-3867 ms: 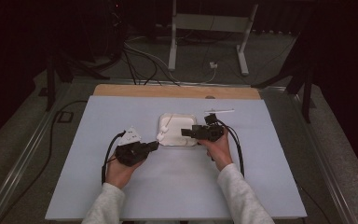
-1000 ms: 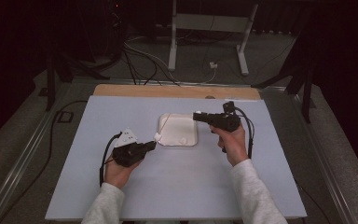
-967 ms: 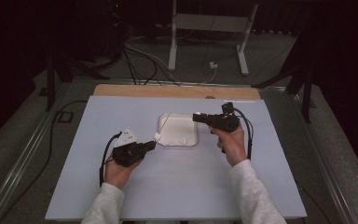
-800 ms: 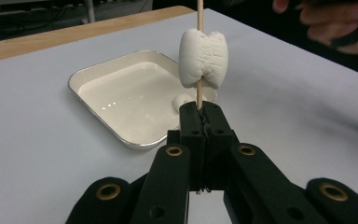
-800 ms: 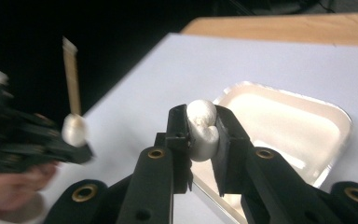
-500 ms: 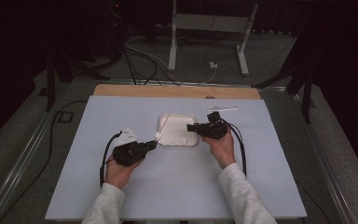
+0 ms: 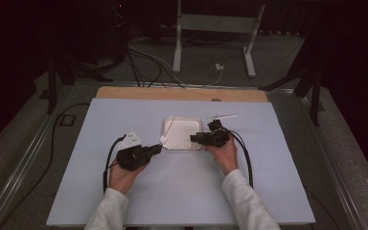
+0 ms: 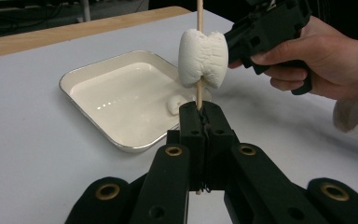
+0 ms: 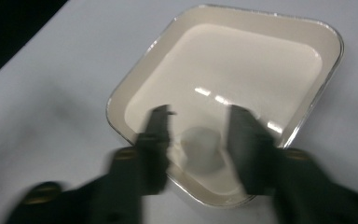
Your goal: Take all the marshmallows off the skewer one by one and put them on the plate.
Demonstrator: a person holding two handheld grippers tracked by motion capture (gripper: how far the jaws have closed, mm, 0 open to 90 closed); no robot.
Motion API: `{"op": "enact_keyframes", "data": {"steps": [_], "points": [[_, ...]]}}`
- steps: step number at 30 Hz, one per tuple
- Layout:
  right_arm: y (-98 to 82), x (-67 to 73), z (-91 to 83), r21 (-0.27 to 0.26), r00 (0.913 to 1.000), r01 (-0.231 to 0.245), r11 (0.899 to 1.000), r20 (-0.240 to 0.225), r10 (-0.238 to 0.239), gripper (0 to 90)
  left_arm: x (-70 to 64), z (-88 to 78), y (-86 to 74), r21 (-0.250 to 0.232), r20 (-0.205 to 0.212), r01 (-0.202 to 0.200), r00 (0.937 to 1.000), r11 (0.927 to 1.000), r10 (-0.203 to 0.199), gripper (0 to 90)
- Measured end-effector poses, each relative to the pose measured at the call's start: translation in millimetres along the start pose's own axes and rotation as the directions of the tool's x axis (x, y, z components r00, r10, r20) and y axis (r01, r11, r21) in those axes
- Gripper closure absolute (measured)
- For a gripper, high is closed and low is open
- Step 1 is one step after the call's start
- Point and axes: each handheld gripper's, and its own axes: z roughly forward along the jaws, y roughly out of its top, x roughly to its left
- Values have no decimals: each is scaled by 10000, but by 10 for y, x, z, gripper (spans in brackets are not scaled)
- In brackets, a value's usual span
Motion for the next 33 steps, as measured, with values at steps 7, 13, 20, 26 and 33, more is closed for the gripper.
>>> {"op": "enact_keyframes", "data": {"steps": [7, 13, 20, 26, 33], "points": [[24, 41, -33, -88, 9990, -92, 9999, -443, 88, 267, 7, -4, 2, -36, -83, 67, 9999, 10000, -67, 900], [98, 168, -181, -764, 9920, 106, 9970, -1249, -201, 177, -3, -3, 9, -70, -75, 47, 10000, 10000, -48, 900], [167, 350, -278, -1127, 9788, 264, 9933, -1992, -486, 156, -22, 3, 19, -121, -74, 27, 10000, 9999, -28, 900], [229, 541, -307, -1316, 9637, 548, 9898, -2525, -870, 159, -33, 4, 27, -196, -82, 79, 9999, 9998, -80, 900], [241, 674, -242, -1266, 9481, 593, 9902, -3032, -956, 241, -55, 20, 39, -187, -4, 33, 10000, 9998, -34, 900]]}}
